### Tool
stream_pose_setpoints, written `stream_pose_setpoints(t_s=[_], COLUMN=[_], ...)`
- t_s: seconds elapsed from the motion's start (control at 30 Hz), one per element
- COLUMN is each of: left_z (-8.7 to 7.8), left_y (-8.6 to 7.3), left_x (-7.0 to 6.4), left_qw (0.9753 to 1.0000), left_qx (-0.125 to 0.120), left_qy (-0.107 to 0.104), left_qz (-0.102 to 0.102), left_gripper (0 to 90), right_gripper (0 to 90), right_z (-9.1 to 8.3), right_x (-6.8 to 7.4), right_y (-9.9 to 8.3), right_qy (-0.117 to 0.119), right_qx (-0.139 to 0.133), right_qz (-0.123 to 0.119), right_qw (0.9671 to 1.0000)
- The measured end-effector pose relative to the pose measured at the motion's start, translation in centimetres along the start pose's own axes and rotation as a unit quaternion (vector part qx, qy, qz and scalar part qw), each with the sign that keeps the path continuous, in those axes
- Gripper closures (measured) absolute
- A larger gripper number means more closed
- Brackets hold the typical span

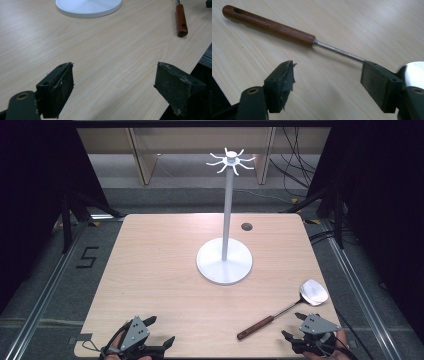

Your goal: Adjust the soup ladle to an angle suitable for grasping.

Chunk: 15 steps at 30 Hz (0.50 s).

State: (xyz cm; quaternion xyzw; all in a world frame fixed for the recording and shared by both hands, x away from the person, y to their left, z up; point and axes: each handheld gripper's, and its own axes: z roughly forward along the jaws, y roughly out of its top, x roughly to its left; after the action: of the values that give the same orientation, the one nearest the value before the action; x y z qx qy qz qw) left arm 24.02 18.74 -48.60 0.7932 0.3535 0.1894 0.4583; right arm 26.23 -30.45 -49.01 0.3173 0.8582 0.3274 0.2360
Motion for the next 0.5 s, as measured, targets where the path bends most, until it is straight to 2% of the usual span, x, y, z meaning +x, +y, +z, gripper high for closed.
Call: stream_pose_setpoints(t_s=[0.03, 0.07, 0.13, 0.17, 0.2, 0.23, 0.27, 0.33, 0.4, 0.43, 0.47, 0.5], left_z=[0.01, 0.01, -0.12, -0.02, -0.02, -0.02, -0.08, -0.11, -0.14, -0.03, -0.03, 0.13], left_y=[0.00, 0.00, 0.01, 0.05, 0.05, 0.00, 0.01, 0.02, 0.05, -0.03, -0.03, -0.05], left_x=[0.02, 0.02, 0.13, 0.14, 0.14, 0.01, 0.18, 0.16, 0.20, 0.13, 0.13, -0.12], left_qw=[1.0000, 1.0000, 0.9999, 0.9999, 0.9999, 1.0000, 0.9999, 0.9999, 0.9998, 0.9999, 0.9999, 0.9999], left_qx=[0.000, 0.000, 0.012, 0.001, 0.001, 0.002, 0.013, 0.011, 0.011, 0.010, 0.010, -0.004], left_qy=[0.001, 0.001, 0.004, -0.003, -0.003, 0.001, 0.000, 0.004, 0.002, 0.000, 0.000, -0.005], left_qz=[0.001, 0.001, 0.009, 0.010, 0.010, 0.000, 0.008, 0.010, 0.016, 0.007, 0.007, -0.009], left_gripper=[14.8, 14.8, 14.8, 14.8, 14.8, 14.8, 14.8, 14.8, 14.8, 14.8, 14.8, 14.8], right_gripper=[27.5, 27.5, 27.6, 27.5, 27.5, 27.5, 27.5, 27.5, 27.6, 27.6, 27.6, 27.7], right_z=[0.04, 0.04, 0.09, -0.01, -0.01, 0.02, 0.04, 0.04, 0.15, 0.16, 0.16, 0.29], right_x=[-0.08, -0.08, -0.13, -0.04, -0.04, -0.09, -0.07, -0.04, -0.04, 0.15, 0.15, 0.34], right_y=[0.01, 0.01, 0.04, 0.10, 0.10, 0.09, 0.13, 0.16, 0.28, 0.43, 0.43, 0.70], right_qy=[0.001, 0.001, 0.005, 0.005, 0.005, 0.005, 0.006, 0.007, 0.012, 0.019, 0.019, 0.027], right_qx=[-0.001, -0.001, -0.001, 0.003, 0.003, 0.001, 0.000, -0.001, -0.006, -0.004, -0.004, -0.002], right_qz=[-0.010, -0.010, -0.020, -0.009, -0.009, -0.014, -0.013, -0.010, -0.019, -0.013, -0.013, -0.015], right_qw=[0.9999, 0.9999, 0.9998, 0.9999, 0.9999, 0.9999, 0.9999, 0.9999, 0.9997, 0.9997, 0.9997, 0.9995])
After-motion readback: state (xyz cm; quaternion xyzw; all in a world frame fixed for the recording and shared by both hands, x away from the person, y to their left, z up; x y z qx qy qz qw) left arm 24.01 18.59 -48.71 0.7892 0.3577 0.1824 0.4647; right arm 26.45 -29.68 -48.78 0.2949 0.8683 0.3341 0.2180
